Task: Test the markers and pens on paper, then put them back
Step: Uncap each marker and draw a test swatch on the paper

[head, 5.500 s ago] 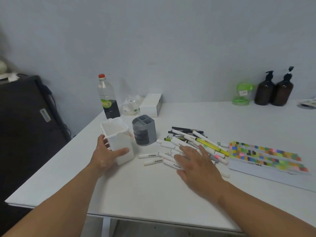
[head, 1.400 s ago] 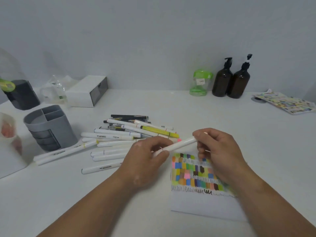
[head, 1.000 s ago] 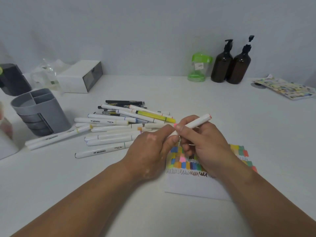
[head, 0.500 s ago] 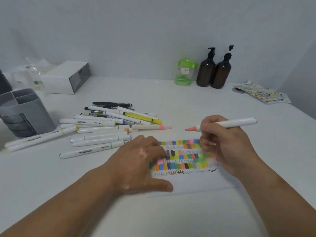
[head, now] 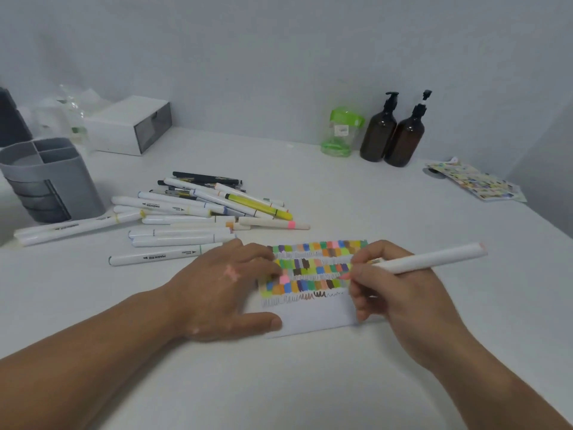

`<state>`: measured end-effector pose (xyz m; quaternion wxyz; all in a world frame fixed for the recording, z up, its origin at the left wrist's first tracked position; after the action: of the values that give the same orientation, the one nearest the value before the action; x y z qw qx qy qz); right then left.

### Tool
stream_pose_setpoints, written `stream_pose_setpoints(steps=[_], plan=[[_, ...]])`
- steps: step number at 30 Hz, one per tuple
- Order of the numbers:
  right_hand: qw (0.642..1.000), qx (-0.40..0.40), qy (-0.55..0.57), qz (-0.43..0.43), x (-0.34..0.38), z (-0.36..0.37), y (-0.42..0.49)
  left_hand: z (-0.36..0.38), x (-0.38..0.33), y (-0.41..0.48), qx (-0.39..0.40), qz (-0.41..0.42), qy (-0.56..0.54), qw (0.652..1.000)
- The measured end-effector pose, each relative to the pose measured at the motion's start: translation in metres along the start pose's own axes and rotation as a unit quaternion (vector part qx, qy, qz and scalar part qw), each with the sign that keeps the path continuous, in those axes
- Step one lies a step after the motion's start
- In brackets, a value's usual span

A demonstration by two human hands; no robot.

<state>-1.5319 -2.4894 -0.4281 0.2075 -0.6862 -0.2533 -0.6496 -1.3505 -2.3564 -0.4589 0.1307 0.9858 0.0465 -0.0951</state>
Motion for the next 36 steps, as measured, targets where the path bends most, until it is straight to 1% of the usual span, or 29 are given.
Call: stream_pose_setpoints(steps=[3,5,9,11,13,15,20,29,36], plan=[[0.995,0.076,-0.058,-0.007,-0.009,0.049,-0.006,0.003,-0.001,0.002,0.005,0.009,0.012,1.000],[0.992,0.090,-0.083,-0.018,-0.014,0.067,-0.007,0.004,0.000,0.001,0.005,0.014,0.006,1.000],[0.992,0.079,-0.097,-0.017,-0.021,0.072,-0.007,0.006,0.003,0.001,0.003,0.020,-0.007,1.000],[0.989,0.061,-0.130,-0.032,-0.022,0.071,-0.008,0.007,0.003,0.003,0.006,0.020,-0.012,1.000],[0.983,0.028,-0.173,-0.055,-0.020,0.068,-0.008,0.007,0.005,0.004,0.011,0.014,-0.015,1.000],[0.979,0.017,-0.193,-0.055,-0.018,0.068,-0.009,0.007,0.005,0.004,0.013,0.012,-0.016,1.000],[0.973,0.032,-0.222,-0.058,-0.017,0.069,-0.009,0.005,0.003,0.004,0.010,0.012,-0.016,1.000],[0.967,0.053,-0.238,-0.069,-0.017,0.072,-0.010,0.004,0.002,0.005,0.007,0.013,-0.017,1.000],[0.970,0.053,-0.231,-0.060,-0.019,0.071,-0.009,0.005,0.003,0.005,0.010,0.011,-0.017,1.000]])
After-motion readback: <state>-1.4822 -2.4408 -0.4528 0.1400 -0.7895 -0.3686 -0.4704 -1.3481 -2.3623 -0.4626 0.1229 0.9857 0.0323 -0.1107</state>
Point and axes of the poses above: each hand's wrist, its own y-axis towards the middle knuckle, its own z-axis out of the palm, x = y × z, the point moved 6 cm from there along y, towards the middle knuckle, and after that the axes turned 8 degrees about -x, right-handed, at the moved point
